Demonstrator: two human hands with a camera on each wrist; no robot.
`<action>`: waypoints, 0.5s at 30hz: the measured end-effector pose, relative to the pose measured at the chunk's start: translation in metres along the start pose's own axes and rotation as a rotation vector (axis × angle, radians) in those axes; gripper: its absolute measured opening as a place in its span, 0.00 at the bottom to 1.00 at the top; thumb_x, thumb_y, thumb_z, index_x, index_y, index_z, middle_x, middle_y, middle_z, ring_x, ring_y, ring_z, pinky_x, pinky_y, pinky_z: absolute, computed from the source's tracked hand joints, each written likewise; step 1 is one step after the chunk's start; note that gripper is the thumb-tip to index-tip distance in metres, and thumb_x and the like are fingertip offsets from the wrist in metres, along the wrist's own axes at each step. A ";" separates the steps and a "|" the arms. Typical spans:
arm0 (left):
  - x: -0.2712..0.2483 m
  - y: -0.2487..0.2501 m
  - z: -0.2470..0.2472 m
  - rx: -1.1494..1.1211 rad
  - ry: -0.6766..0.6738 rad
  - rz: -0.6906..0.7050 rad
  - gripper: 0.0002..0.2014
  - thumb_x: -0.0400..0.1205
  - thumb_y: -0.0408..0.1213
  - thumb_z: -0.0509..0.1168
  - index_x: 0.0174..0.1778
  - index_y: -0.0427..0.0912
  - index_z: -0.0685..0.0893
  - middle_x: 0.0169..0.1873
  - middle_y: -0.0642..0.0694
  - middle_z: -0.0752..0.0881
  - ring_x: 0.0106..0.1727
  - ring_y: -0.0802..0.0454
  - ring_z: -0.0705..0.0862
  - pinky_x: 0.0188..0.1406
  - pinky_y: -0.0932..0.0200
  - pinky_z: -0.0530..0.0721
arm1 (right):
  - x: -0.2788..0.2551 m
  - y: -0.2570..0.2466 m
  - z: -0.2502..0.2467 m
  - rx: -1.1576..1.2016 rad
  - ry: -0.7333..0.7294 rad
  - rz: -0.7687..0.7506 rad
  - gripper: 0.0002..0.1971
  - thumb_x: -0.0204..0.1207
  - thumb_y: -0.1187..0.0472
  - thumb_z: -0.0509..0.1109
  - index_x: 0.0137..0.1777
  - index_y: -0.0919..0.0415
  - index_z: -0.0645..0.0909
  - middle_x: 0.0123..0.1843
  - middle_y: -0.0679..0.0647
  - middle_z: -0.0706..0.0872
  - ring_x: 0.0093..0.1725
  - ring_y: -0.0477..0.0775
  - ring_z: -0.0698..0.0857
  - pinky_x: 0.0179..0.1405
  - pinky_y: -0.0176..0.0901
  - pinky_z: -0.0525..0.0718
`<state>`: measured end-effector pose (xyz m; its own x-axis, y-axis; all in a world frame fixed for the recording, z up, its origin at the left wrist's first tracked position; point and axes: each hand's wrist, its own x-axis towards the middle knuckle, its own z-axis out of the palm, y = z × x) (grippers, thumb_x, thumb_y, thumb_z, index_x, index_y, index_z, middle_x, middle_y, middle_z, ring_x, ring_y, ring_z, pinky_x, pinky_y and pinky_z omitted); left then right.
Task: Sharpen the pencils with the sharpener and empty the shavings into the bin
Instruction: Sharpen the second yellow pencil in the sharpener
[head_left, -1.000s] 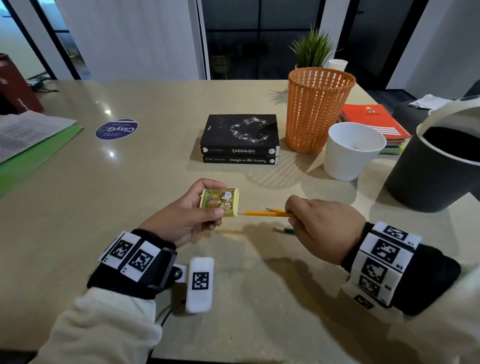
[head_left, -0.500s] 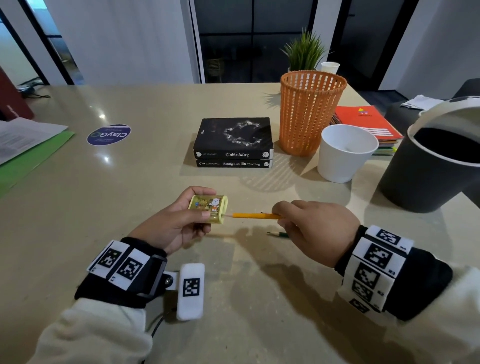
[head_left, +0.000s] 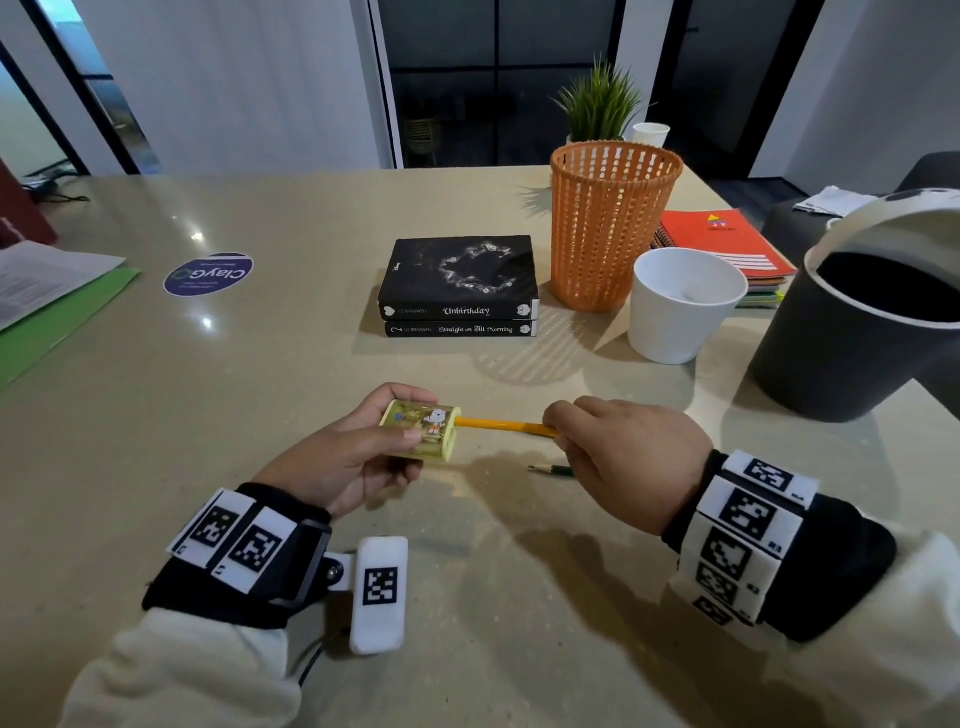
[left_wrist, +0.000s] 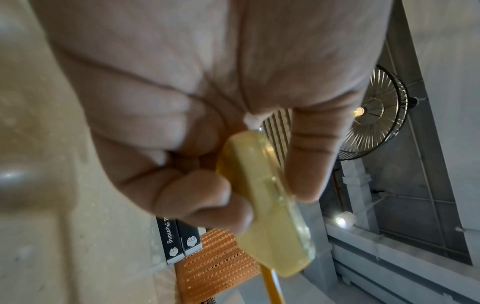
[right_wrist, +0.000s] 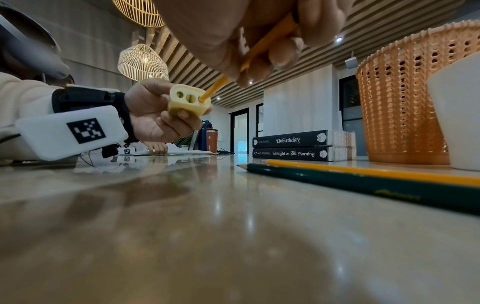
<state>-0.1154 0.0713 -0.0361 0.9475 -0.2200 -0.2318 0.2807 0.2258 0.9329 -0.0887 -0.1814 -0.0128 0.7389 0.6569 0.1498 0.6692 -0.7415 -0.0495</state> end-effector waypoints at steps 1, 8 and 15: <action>0.001 0.000 0.002 0.017 0.002 -0.005 0.18 0.67 0.30 0.64 0.54 0.43 0.78 0.41 0.40 0.81 0.27 0.52 0.79 0.25 0.66 0.81 | 0.000 0.000 0.000 0.002 0.003 -0.002 0.11 0.81 0.55 0.54 0.61 0.52 0.72 0.48 0.49 0.83 0.45 0.57 0.82 0.30 0.42 0.70; 0.000 -0.005 0.006 0.141 0.001 -0.028 0.16 0.73 0.39 0.70 0.54 0.49 0.74 0.41 0.39 0.77 0.28 0.53 0.79 0.23 0.66 0.79 | 0.001 0.000 0.005 0.008 0.161 -0.059 0.08 0.72 0.57 0.61 0.46 0.54 0.81 0.26 0.48 0.80 0.21 0.56 0.79 0.11 0.36 0.66; -0.004 0.001 0.003 0.291 -0.067 0.032 0.27 0.63 0.44 0.78 0.53 0.52 0.72 0.37 0.47 0.83 0.31 0.59 0.82 0.30 0.67 0.82 | -0.002 0.000 0.008 0.105 0.186 -0.065 0.11 0.72 0.57 0.56 0.45 0.52 0.82 0.26 0.45 0.82 0.19 0.54 0.78 0.16 0.30 0.58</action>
<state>-0.1192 0.0697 -0.0335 0.9403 -0.2814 -0.1913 0.1859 -0.0463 0.9815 -0.0897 -0.1815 -0.0207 0.6734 0.6587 0.3355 0.7264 -0.6738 -0.1351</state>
